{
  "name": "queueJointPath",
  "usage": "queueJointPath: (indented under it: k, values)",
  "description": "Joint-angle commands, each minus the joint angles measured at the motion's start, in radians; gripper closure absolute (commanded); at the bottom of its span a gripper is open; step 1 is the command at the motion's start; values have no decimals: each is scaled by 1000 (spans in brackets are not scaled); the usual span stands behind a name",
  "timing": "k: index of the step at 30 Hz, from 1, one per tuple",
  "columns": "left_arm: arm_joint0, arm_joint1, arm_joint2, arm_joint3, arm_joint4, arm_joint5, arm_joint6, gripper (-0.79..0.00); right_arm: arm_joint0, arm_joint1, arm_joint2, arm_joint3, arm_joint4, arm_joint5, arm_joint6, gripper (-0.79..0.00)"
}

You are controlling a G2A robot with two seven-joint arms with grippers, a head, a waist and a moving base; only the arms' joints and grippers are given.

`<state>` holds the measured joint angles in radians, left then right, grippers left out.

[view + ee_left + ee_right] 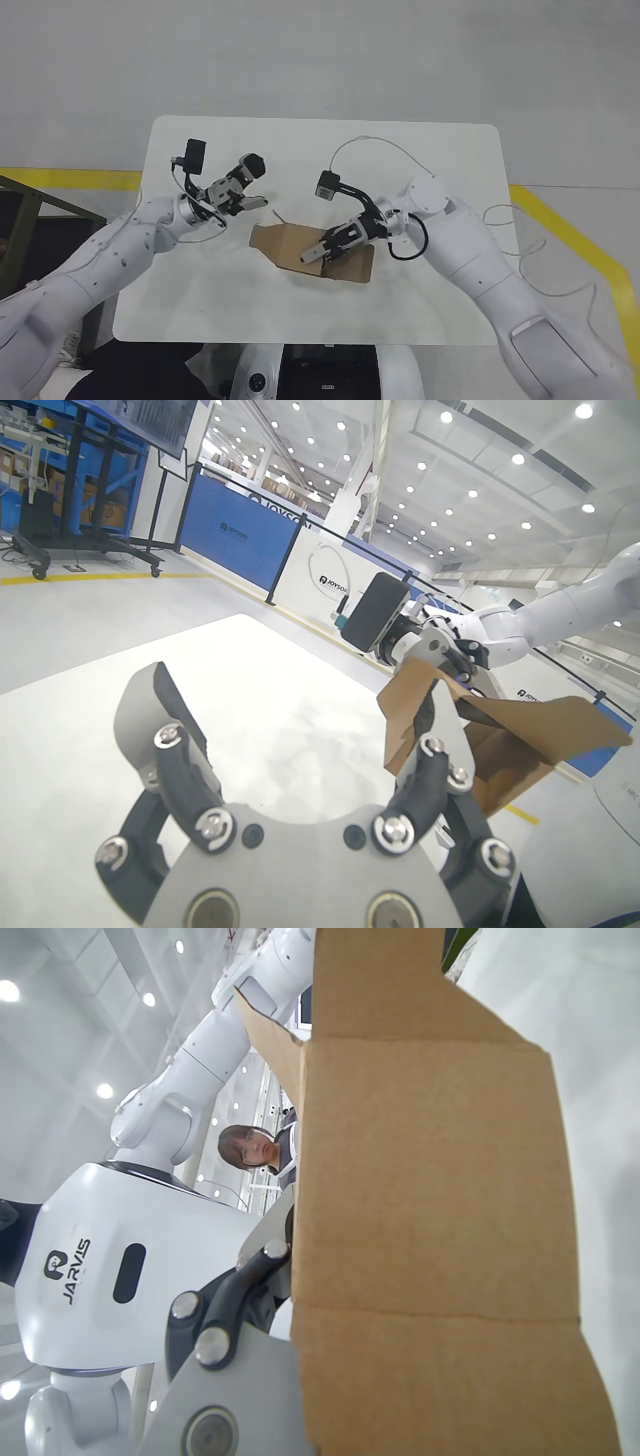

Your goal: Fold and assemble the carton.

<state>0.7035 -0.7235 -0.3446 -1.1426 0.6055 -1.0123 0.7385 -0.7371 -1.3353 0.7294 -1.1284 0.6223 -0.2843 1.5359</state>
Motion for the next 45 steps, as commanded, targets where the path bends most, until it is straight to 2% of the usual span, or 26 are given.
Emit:
queueJointPath:
  k: [1, 9, 15, 19, 27, 37, 45]
  values:
    - [0, -9, -3, 9, -15, 0, -23, -785, 5, 1, -17, -4, 1, 0, 0, 0]
    - [-5, -37, 14, 19, -71, 0, -170, -785, 22, 11, -59, -19, 24, 0, 0, 0]
    - [1, -36, 26, -11, -81, 0, -197, -785, 32, 20, -76, -17, 41, 0, 0, 0]
    - [15, -19, 45, -82, -87, 0, -160, -785, 37, 25, -74, -12, 50, 0, 0, 0]
    - [18, 23, 79, -99, -70, 0, -115, -785, 37, 31, -70, -18, 51, -8, -8, 0]
    - [15, 46, 123, -116, -28, 0, -44, -785, 40, 35, -68, -18, 55, -13, -13, 0]
    - [-7, 52, 165, -125, 32, 0, 9, -785, 42, 37, -68, -15, 63, -17, -17, 0]
